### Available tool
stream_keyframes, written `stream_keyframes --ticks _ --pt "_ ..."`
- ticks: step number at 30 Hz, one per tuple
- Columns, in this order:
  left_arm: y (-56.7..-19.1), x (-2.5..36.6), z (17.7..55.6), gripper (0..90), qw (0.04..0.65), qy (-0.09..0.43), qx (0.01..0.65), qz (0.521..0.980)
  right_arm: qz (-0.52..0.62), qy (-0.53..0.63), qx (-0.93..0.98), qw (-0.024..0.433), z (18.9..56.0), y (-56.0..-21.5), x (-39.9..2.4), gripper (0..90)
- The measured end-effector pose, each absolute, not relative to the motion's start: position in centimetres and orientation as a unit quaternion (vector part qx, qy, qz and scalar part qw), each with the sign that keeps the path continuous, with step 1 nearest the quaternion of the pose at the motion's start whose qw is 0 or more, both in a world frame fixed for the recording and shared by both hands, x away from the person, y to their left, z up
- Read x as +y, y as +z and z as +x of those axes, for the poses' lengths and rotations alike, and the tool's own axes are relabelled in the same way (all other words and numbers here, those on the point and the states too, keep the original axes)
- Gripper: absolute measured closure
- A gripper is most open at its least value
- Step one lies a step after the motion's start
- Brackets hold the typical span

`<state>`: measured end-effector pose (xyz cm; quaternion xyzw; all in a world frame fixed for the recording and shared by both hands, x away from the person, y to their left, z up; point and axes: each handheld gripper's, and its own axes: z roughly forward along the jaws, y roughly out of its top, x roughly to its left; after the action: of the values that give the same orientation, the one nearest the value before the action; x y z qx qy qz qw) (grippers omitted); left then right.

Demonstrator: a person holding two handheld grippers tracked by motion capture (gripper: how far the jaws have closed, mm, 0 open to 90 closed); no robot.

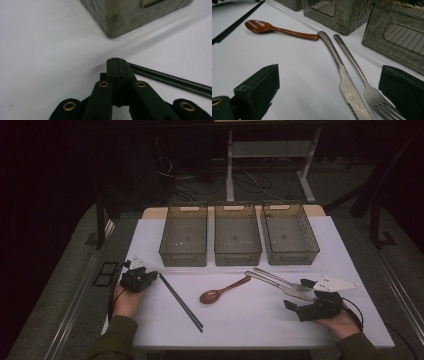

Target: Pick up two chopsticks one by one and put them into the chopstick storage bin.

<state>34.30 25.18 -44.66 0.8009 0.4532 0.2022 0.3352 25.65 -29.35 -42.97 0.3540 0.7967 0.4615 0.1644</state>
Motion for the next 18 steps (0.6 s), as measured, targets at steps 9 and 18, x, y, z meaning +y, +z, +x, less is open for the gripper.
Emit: stream_keyframes --ticks 9,18 --pt "-44.8 24.6 35.3 88.5 0.328 0.209 0.452 0.802 0.353 0.461 0.797 0.165 25.7 -43.0 -29.4 2.5" --pt "-44.9 24.0 35.9 88.5 0.335 0.206 0.446 0.804 0.355 0.461 0.797 0.164 25.7 -43.1 -29.4 2.5"
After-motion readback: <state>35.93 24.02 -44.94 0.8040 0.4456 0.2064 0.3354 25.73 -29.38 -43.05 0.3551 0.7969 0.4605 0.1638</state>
